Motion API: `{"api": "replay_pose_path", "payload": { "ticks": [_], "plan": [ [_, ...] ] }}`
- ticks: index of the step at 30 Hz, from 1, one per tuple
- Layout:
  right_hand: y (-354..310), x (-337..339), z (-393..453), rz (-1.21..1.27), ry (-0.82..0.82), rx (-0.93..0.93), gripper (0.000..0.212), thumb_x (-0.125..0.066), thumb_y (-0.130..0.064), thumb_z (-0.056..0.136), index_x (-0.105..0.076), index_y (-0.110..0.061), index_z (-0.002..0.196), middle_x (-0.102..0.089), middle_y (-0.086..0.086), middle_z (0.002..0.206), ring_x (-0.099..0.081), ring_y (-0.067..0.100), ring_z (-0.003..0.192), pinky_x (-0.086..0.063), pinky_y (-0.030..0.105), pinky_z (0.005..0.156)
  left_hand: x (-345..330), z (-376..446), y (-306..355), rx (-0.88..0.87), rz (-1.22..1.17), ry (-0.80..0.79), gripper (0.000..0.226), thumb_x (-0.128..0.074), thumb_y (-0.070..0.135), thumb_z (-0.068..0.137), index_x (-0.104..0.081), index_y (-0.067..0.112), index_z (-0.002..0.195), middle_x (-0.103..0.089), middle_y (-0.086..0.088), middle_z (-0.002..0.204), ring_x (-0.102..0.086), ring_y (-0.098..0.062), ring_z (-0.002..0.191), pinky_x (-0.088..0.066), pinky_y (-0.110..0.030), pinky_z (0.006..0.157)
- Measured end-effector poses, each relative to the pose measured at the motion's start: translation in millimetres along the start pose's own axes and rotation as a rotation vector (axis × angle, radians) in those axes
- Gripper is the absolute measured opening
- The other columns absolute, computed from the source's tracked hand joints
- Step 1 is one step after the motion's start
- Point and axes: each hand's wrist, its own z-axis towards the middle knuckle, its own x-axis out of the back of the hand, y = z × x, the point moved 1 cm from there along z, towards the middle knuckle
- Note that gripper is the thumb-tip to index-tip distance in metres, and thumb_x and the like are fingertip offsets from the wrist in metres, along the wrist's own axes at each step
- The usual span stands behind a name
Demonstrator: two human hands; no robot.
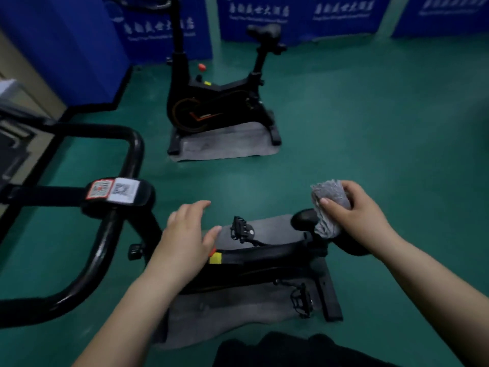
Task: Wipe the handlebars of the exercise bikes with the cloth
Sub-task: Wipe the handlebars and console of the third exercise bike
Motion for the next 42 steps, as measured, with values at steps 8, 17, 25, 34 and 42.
{"api": "replay_pose_path", "payload": {
  "ticks": [8,17,25,34,42],
  "plan": [
    [121.9,142.9,-42.3,0.036,0.121,-0.114,0.033,-0.071,-0.027,0.082,-0.054,-0.026,0.111,-0.067,-0.005,0.1,-0.064,0.014,0.09,-0.046,0.027,0.078,-111.2,-9.1,131.9,-0.034,-0.018,-0.247,0.051,-0.058,0.036,0.087,-0.042,0.02,0.133,-0.051,-0.004,0.122,-0.046,-0.023,0.118,-0.037,-0.034,0.1],
    [215.5,289.0,-55.1,0.011,0.164,-0.172,0.036,-0.071,-0.028,0.082,-0.054,-0.024,0.114,-0.064,-0.007,0.095,-0.062,0.013,0.086,-0.044,0.025,0.075,-199.7,-17.6,297.3,-0.133,-0.07,-0.42,0.044,-0.057,0.04,0.088,-0.046,0.026,0.127,-0.052,0.006,0.116,-0.052,-0.011,0.106,-0.043,-0.027,0.092],
    [270.6,346.8,-4.5,0.042,0.208,-0.253,0.038,-0.072,-0.028,0.081,-0.056,-0.023,0.115,-0.067,-0.003,0.101,-0.063,0.012,0.086,-0.044,0.023,0.073,-245.7,52.6,369.7,-0.175,-0.118,-0.491,0.033,-0.061,0.037,0.086,-0.055,0.025,0.116,-0.061,0.01,0.103,-0.058,-0.005,0.091,-0.043,-0.019,0.076],
    [279.8,409.8,103.5,0.003,0.225,-0.267,0.039,-0.073,-0.028,0.08,-0.056,-0.022,0.115,-0.067,-0.001,0.102,-0.065,0.017,0.09,-0.05,0.028,0.08,-289.6,169.1,434.7,-0.146,-0.222,-0.492,0.033,-0.062,0.033,0.086,-0.055,0.023,0.116,-0.06,0.006,0.105,-0.058,-0.008,0.087,-0.041,-0.021,0.076],
    [305.5,443.8,217.2,0.062,0.167,-0.257,0.038,-0.072,-0.028,0.081,-0.055,-0.023,0.115,-0.067,-0.003,0.1,-0.066,0.01,0.085,-0.049,0.022,0.07,-320.1,256.8,476.9,-0.115,-0.252,-0.45,0.032,-0.065,0.03,0.085,-0.055,0.023,0.114,-0.061,0.006,0.101,-0.06,-0.007,0.088,-0.042,-0.02,0.076]
  ]
}}
